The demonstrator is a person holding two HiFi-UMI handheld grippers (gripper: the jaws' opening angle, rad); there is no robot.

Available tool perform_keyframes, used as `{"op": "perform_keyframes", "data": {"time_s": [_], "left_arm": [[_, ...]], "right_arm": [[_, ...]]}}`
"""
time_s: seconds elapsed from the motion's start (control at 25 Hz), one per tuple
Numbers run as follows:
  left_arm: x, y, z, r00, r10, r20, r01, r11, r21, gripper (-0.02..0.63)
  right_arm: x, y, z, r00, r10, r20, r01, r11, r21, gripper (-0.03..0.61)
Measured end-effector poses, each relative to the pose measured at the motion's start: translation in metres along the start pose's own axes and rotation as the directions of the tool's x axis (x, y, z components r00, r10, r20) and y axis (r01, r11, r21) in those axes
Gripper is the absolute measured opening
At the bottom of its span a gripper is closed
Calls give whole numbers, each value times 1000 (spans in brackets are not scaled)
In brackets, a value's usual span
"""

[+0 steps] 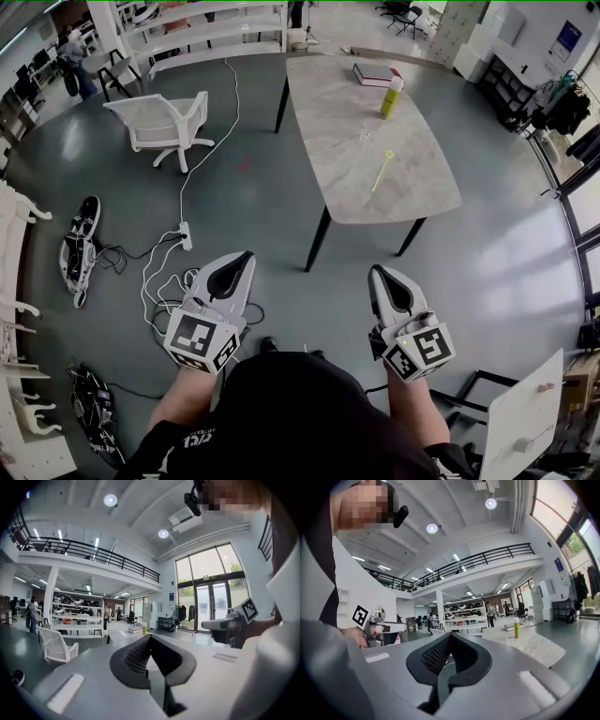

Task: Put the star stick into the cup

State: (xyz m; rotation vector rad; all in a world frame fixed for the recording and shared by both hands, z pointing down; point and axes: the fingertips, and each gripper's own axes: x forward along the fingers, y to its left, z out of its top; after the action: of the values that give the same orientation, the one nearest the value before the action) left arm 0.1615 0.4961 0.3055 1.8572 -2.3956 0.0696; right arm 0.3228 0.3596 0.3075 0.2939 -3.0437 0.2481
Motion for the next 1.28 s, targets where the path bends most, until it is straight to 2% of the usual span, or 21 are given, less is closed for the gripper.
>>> {"op": "perform_keyframes", "data": {"time_s": [0.4, 0.72, 1.04, 1.28], "left_arm": [[-9, 51, -14, 1000, -11, -6, 11, 1000, -10, -2], [1, 71, -14, 997, -75, -13, 75, 997, -3, -2], [59, 85, -23, 992, -115, -51, 115, 993, -1, -2], [140, 98, -8, 991, -126, -54, 128, 992, 22, -2]], "right_arm": [[45, 36, -8, 1000, 10, 4, -10, 1000, -3, 11], [68, 52, -16, 1000, -27, 11, 27, 999, 28, 11], [104, 6, -22, 998, -58, -6, 58, 996, 70, 11], [150, -60, -16, 998, -64, -22, 65, 995, 78, 11]]}}
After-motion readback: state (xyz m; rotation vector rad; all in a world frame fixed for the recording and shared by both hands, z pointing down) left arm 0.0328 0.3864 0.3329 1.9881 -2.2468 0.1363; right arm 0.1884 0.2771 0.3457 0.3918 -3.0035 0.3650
